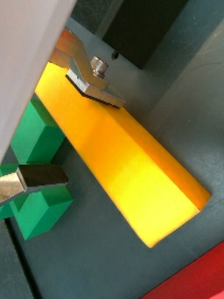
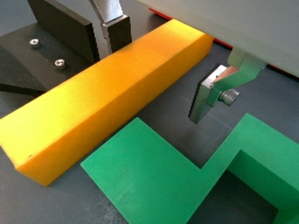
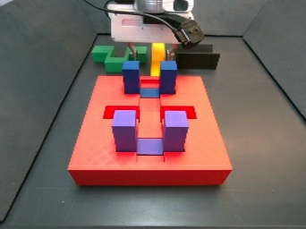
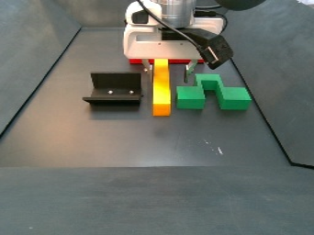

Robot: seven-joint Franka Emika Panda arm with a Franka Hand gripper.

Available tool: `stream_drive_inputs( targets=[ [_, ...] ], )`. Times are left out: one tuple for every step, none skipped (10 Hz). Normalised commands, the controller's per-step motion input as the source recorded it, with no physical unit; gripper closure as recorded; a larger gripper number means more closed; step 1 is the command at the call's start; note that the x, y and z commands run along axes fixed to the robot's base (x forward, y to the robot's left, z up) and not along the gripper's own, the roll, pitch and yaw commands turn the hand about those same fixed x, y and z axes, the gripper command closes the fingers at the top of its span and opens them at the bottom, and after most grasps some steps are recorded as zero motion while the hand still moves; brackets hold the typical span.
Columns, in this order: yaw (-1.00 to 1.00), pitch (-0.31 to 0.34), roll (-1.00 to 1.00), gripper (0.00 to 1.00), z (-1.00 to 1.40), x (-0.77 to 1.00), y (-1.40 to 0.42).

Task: Pick up the yellow object. Move up. Move to above the board. Insert the yellow object.
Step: Pick up the yellow object.

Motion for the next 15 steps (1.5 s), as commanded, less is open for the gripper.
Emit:
stream_drive_inputs(
  targets=[
    [-0.09, 0.003, 0.13, 0.0, -0.14, 0.03, 0.07],
    [-0.05, 0.0, 0.1, 0.0, -0.11, 0.0, 0.1],
    [-0.01, 0.0, 0.03, 0.0, 0.0, 0.0, 0.07],
    [0.0, 0.0, 0.0, 0.0, -0.03, 0.0, 0.0],
    [0.0, 0.0, 0.04, 0.0, -0.08, 0.0, 0.0],
    [0.0, 0.0, 0.06, 0.0, -0.12, 0.0, 0.01],
    [0.0, 0.0, 0.04, 0.0, 0.0, 0.0, 0.0],
    [0.0, 0.0, 0.04, 0.0, -0.02, 0.0, 0.0],
    [0.0, 0.0, 0.08, 0.0, -0.09, -0.03, 0.04],
    [0.0, 0.0, 0.08, 0.0, -0.11, -0.05, 0.07],
    [0.0, 0.0, 0.04, 0.0, 0.0, 0.0, 0.0],
    [0.0, 0.0, 0.0, 0.0, 0.0, 0.0, 0.0],
    [0.0, 0.0, 0.0, 0.0, 0.0, 0.0, 0.0],
    [0.0, 0.0, 0.0, 1.0, 0.0, 0.0, 0.0],
    [0.0, 0.0, 0.0, 1.0, 0.0, 0.0, 0.0]
  ],
)
